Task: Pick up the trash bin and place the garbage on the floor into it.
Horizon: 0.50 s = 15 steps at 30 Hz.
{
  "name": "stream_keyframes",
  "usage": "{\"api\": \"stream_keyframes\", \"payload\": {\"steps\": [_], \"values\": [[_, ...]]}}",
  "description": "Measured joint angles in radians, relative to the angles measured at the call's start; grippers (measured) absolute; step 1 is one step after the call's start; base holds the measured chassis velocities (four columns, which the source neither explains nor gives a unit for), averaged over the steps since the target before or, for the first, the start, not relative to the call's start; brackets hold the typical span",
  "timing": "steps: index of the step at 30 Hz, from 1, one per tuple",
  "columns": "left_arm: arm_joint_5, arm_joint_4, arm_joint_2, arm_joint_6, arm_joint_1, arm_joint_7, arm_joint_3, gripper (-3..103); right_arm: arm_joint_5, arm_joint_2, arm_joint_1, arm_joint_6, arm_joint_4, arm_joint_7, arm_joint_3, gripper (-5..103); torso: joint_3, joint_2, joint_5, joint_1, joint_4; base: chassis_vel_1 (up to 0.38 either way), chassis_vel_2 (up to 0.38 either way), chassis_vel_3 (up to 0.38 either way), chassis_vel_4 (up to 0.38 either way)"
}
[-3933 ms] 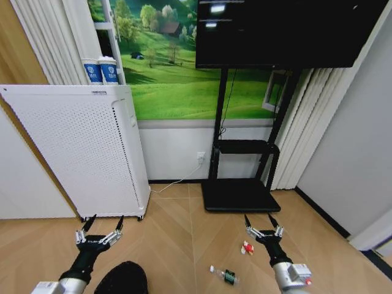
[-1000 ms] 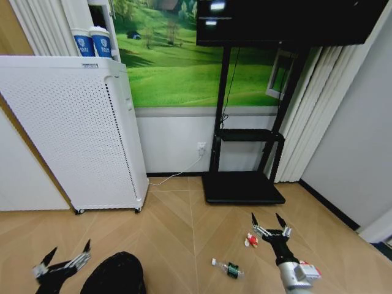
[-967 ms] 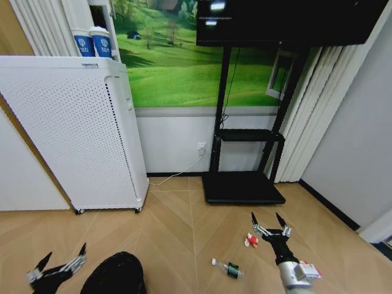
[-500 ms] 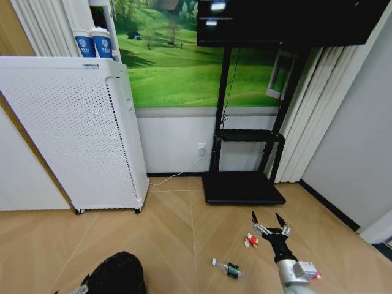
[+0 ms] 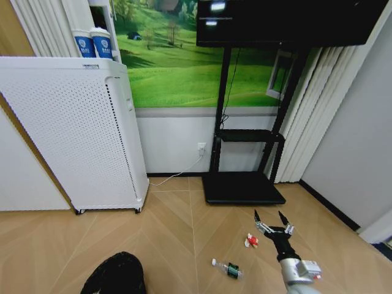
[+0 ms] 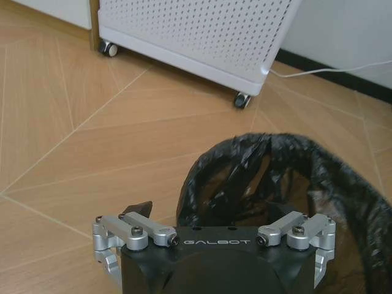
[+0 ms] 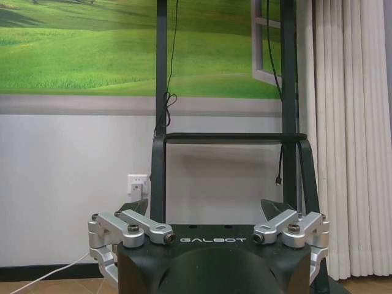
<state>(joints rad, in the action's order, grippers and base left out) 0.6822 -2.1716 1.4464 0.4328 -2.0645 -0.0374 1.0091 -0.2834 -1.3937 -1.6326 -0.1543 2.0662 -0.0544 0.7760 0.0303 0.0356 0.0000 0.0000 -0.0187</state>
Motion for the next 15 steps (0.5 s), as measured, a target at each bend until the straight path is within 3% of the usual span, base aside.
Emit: {"api": "stream_keyframes", "payload": {"steps": [7,14,15], "values": [[-0.083,0.092,0.005,-0.031,0.049,0.009,-0.045,101,-0.001,0.002,0.000,0.002,0.003,0.000,0.004,100,0.000,0.000,0.0007,0.000,0.0001,0.000,0.000,0.000,0.000],[-0.108,0.113,0.017,-0.074,0.064,-0.013,-0.064,81,0.003,-0.001,-0.007,-0.002,0.009,-0.004,-0.003,100,0.000,0.001,0.0005,0.000,0.0000,0.000,0.000,0.000,0.000],[-0.107,0.114,0.019,-0.080,0.064,-0.016,-0.066,70,0.006,-0.003,-0.010,-0.006,0.009,-0.008,-0.006,100,0.001,0.001,0.0004,0.000,0.0000,0.000,0.000,0.000,0.000]]}}
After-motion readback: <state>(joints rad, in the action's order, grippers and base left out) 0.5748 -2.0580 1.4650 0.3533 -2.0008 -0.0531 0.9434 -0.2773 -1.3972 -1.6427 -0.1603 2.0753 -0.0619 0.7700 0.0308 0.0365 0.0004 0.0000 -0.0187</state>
